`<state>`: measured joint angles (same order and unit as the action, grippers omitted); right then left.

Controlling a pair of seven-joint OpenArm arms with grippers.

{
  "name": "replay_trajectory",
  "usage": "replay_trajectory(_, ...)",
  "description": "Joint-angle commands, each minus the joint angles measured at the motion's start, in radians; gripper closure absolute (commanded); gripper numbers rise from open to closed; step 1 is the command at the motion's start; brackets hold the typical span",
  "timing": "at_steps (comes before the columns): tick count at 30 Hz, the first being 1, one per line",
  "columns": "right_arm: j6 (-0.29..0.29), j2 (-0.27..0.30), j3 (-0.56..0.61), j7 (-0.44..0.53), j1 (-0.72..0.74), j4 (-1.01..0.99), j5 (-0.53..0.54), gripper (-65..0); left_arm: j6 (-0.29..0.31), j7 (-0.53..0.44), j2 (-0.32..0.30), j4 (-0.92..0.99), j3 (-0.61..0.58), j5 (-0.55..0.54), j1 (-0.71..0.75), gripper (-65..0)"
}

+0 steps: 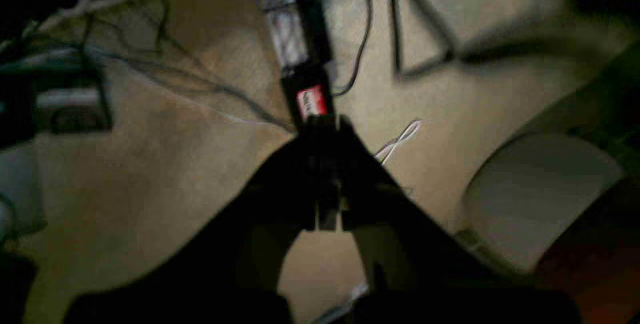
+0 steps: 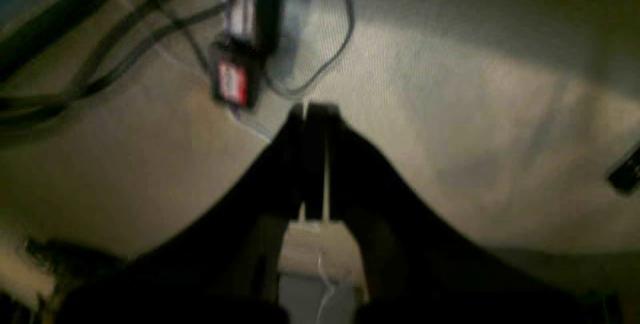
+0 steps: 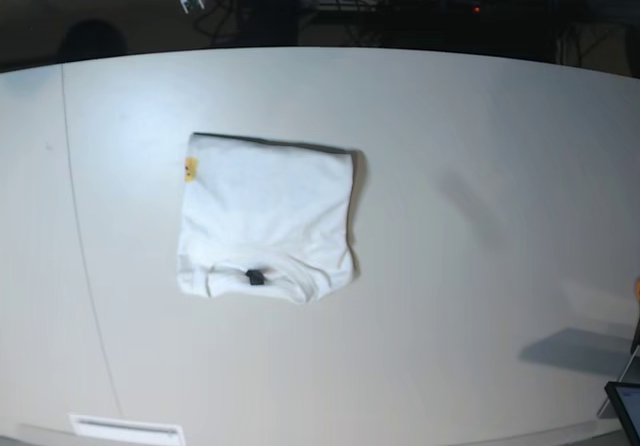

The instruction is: Fold the T-shirt properly

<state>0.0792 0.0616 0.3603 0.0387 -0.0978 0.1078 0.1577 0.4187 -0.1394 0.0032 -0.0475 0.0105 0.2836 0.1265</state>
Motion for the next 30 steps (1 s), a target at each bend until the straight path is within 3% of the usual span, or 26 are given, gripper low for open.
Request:
replay_trajectory(1,-0.025,0.01,0.0,0.008,0.019,0.0,0.003,-0.9,0.006,0.031,0.004,0.007,-0.001,0.004,-0.012,0.0)
replay_trajectory(4,-0.071,0.008,0.0,0.011,0.06,-0.001,0.003,-0.9,-0.067,0.123,0.022,-0.005,-0.001,0.004,-0.063,0.0)
replay_trajectory(7,-0.078,0.007,-0.002,0.013,0.068,0.002,0.003,-0.9,-0.136,0.133,0.031,-0.035,-0.001,0.007,-0.075,0.0)
replay_trajectory(19,-0.081,-0.006,-0.002,0.229,0.034,0.0,0.004,-1.0,-0.137,0.128,0.033,-0.056,-0.002,0.007,-0.103,0.0)
replay_trajectory(30,-0.081,0.005,0.001,0.231,0.04,-0.004,0.004,-1.0,-0.137,0.126,0.05,-0.058,-0.001,0.006,-0.133,0.0)
